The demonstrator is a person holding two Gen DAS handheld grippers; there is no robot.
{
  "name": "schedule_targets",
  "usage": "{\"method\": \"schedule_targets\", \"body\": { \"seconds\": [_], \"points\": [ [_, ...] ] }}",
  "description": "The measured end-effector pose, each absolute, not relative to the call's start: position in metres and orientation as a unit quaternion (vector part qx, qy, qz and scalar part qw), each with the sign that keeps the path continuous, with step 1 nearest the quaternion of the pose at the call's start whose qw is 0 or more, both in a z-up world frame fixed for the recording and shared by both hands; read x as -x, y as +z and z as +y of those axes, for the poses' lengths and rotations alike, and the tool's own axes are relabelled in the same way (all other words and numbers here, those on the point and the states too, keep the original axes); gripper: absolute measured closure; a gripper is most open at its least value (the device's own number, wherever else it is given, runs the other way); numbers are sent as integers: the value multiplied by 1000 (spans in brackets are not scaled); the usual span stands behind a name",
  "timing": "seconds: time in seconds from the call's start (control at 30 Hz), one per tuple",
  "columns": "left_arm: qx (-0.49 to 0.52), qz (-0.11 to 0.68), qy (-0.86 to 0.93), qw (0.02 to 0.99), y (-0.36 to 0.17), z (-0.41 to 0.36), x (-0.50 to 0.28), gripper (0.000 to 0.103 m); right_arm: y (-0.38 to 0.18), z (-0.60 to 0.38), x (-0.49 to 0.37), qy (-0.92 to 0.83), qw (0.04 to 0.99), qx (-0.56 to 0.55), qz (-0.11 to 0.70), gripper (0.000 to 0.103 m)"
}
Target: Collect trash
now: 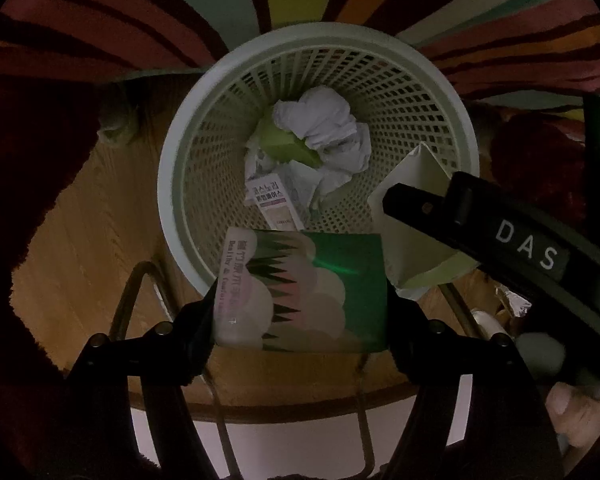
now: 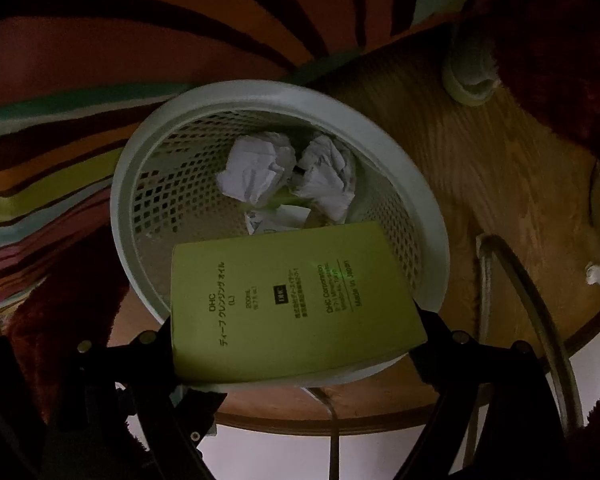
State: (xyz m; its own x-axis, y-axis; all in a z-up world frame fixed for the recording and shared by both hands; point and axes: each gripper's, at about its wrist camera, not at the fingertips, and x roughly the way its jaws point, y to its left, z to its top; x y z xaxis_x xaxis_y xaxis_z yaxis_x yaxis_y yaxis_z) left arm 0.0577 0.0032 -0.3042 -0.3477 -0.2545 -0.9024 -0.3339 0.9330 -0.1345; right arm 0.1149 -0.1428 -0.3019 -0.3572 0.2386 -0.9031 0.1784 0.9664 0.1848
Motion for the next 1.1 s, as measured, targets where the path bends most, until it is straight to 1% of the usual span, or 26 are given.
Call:
{"method": "schedule_targets", "body": {
  "seconds": [0.1,0.17,0.2,0.4,0.53,0.7,1.1],
  "points": [
    [181,826,40,532,-308,3,-56,29,-304,-144,-115,29,546,-133,827,20],
    [183,827,50,529,-310,6,-55,17,-306,-144,-114,30,542,-140,828,19],
    [187,827,56,528,-310,8,-54,16,-308,-145,-113,30,540,-144,828,8],
    [206,829,77,515,-313,17,-50,13,-312,-148,-111,19,542,-145,828,8],
    [207,823,74,523,-309,16,-53,13,-307,-150,-115,20,566,-138,813,8],
    [205,818,76,532,-303,18,-54,13,-306,-151,-114,33,567,-138,812,8],
    [176,776,73,601,-272,19,-73,13,-278,-152,-119,52,611,-129,779,8]
  ]
}}
